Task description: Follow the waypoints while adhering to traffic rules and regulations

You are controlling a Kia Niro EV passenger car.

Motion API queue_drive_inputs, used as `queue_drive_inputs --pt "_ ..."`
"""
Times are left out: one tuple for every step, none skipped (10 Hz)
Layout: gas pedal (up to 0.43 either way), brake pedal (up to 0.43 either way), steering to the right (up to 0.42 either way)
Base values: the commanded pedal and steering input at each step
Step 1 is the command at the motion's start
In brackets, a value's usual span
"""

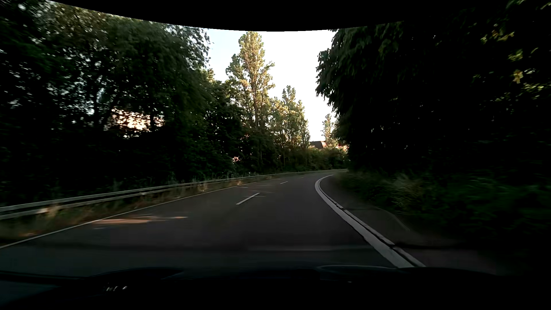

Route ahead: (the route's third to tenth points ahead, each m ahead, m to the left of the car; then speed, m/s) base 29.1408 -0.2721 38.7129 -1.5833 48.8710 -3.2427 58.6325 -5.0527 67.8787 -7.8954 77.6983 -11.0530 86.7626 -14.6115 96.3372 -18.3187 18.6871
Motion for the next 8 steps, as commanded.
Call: queue_drive_inputs --pt "0.150 0.000 0.023" --pt "0.150 0.000 0.023" --pt "0.150 0.000 0.023" --pt "0.150 0.000 0.023" --pt "0.150 0.000 0.023" --pt "0.150 0.000 0.023" --pt "0.150 0.000 0.024" --pt "0.157 0.000 0.024"
